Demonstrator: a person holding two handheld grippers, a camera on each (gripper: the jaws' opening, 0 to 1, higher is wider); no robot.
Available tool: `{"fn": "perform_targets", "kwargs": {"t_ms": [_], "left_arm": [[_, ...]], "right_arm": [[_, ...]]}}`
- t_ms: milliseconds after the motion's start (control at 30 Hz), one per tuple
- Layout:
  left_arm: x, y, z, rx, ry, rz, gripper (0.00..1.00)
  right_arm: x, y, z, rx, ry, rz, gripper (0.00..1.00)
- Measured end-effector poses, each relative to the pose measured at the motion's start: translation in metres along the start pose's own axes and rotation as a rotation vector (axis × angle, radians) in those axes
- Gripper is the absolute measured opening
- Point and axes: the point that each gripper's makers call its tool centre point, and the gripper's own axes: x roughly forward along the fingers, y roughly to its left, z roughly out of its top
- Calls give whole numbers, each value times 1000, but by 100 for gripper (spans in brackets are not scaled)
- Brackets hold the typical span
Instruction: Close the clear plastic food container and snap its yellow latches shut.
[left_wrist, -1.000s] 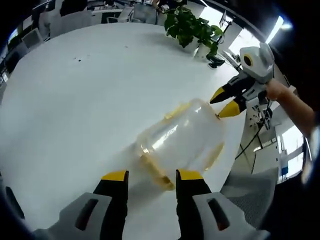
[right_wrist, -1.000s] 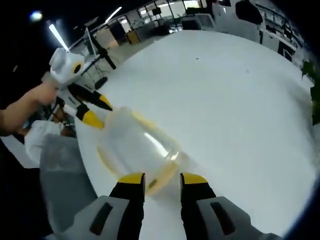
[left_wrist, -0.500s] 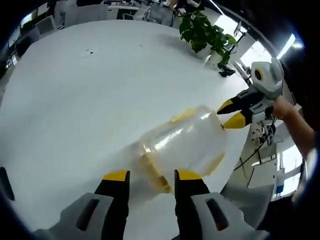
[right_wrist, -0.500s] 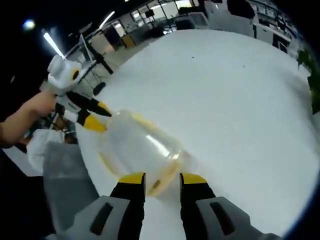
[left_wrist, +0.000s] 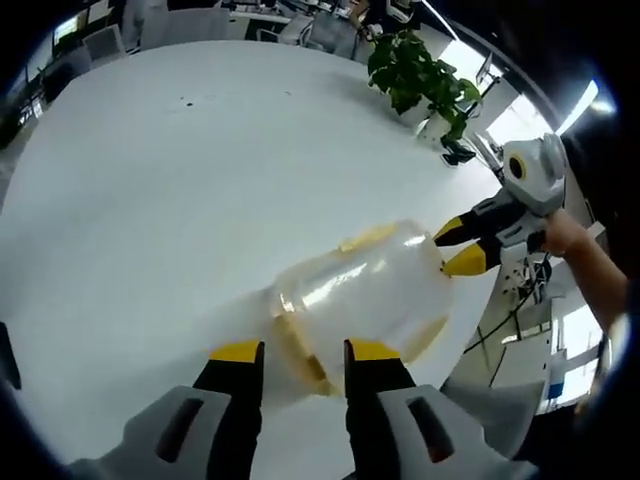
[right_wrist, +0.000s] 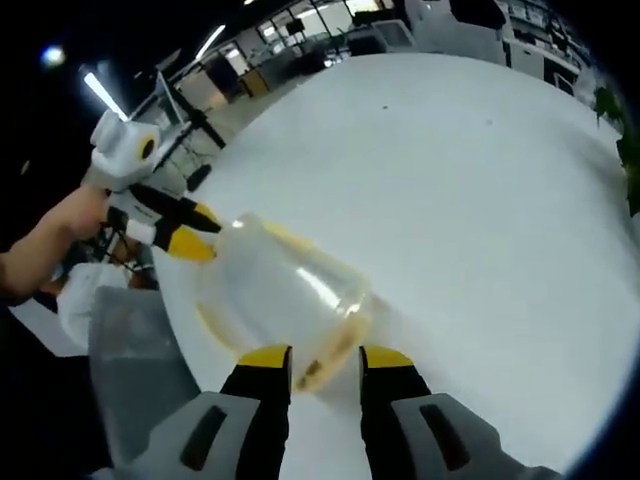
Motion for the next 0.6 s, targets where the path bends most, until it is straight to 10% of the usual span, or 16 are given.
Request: {"fn": "perform_targets", "kwargs": {"t_ms": [600], "left_arm": [[4, -8, -6, -90, -17, -74, 25]], "right_arm": [[3, 4, -2, 79, 4, 14, 24]]}}
